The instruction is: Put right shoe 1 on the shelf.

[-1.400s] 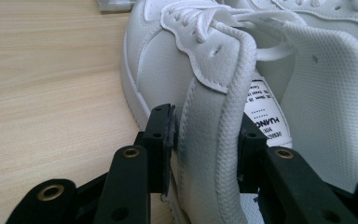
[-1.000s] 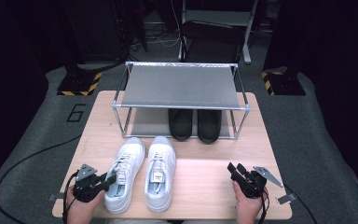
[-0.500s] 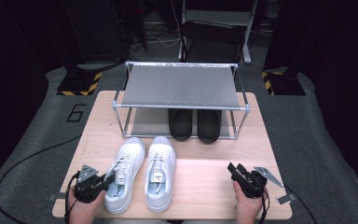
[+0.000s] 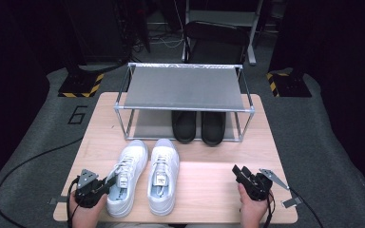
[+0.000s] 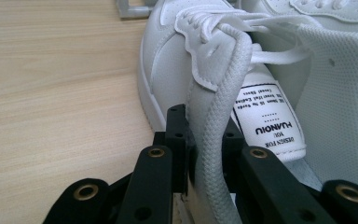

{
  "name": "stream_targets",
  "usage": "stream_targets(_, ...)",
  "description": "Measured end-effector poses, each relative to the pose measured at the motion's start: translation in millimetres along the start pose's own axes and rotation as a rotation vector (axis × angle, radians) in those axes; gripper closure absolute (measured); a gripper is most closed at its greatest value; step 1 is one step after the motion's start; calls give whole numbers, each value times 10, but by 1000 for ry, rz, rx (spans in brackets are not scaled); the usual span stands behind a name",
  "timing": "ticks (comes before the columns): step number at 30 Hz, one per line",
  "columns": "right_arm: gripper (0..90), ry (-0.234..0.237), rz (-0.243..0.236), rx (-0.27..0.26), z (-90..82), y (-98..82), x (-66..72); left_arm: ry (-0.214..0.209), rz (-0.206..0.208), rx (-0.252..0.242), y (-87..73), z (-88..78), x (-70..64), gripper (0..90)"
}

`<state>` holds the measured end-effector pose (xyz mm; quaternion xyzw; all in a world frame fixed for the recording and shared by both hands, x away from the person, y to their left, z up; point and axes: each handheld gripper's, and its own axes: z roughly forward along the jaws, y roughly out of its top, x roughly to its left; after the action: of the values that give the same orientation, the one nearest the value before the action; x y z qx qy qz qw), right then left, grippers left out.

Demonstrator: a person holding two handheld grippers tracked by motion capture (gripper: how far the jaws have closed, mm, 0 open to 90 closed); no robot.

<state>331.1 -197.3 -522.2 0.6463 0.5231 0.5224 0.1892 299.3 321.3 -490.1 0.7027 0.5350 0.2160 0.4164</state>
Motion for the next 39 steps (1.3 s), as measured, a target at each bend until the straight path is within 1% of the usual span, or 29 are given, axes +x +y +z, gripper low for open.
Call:
stream_targets(3, 516, 7, -6, 6, 22, -7, 6, -1, -7, -13, -8, -2, 12, 806)
stream_targets(4, 516, 4, -9, 7, 25, -8, 10, -5, -11, -12, -10, -4, 15, 806)
stream_targets(5, 516, 10, -4, 6, 26, -9, 21, -7, -11, -10, -11, -9, 19, 807)
stream_targets(7, 516, 6, -13, 3, 25, -9, 26, -7, -15, -16, -11, -9, 22, 808)
stream_targets(8, 516, 7, -13, 3, 24, -9, 24, -14, -17, -8, -7, -21, 28, 809)
stream_targets(9, 516, 8, -8, 2, 22, -10, 22, -16, -19, -9, -7, -23, 33, 810)
stream_targets(10, 516, 3, -10, 4, 15, -10, 15, -11, -22, -23, -12, -20, 35, 810)
stream_targets(11, 516, 4, -6, 3, 12, -10, 14, -15, -26, -19, -9, -28, 43, 811)
stream_targets(12, 516, 7, -3, 2, 8, -12, 13, -15, -26, -20, -7, -32, 46, 811)
stream_targets(13, 516, 6, -11, 1, 7, -13, 5, -18, -26, -14, -4, -44, 47, 811)
stream_targets(15, 516, 5, -6, 2, -5, -11, -1, -5, -26, -31, -4, -45, 42, 811)
stream_targets(16, 516, 7, -5, -3, -8, -9, -1, -16, -26, -21, 3, -56, 49, 811)
stream_targets(17, 516, 5, -4, -4, -16, -7, -3, -17, -24, -21, 7, -58, 50, 811)
stream_targets(19, 516, 4, -2, -6, -28, -4, -14, -20, -28, -25, 17, -59, 59, 811)
stream_targets(20, 516, 4, -1, -8, -30, -3, -18, -19, -30, -36, 18, -51, 59, 811)
stream_targets(21, 516, 1, 0, -8, -31, -4, -23, -26, -29, -25, 28, -64, 63, 811)
stream_targets(26, 515, 0, 3, -10, -37, -10, -30, -17, -30, -49, 53, -79, 66, 811)
stream_targets(28, 516, -3, 11, -8, -44, -12, -28, -22, -25, -45, 68, -96, 73, 811)
stream_targets(30, 515, -4, 4, -10, -47, -11, -32, -18, -25, -55, 81, -106, 69, 811)
stream_targets(31, 516, -5, 4, -8, -52, -11, -34, -19, -26, -61, 88, -109, 67, 811)
stream_targets(32, 515, -4, 6, -9, -53, -11, -37, -27, -22, -49, 102, -124, 71, 812)
stream_targets(34, 514, -3, 9, -11, -57, -9, -38, -30, -20, -54, 122, -138, 74, 811)
stream_targets(35, 514, -3, 11, -12, -57, -9, -39, -28, -21, -65, 130, -139, 70, 811)
stream_targets(37, 514, -2, 12, -11, -57, -9, -45, -36, -18, -60, 159, -163, 69, 812)
stream_targets(38, 514, -3, 12, -12, -58, -9, -48, -33, -19, -72, 170, -165, 63, 811)
stream_targets(39, 513, -2, 14, -12, -57, -9, -50, -41, -17, -65, 186, -180, 62, 811)
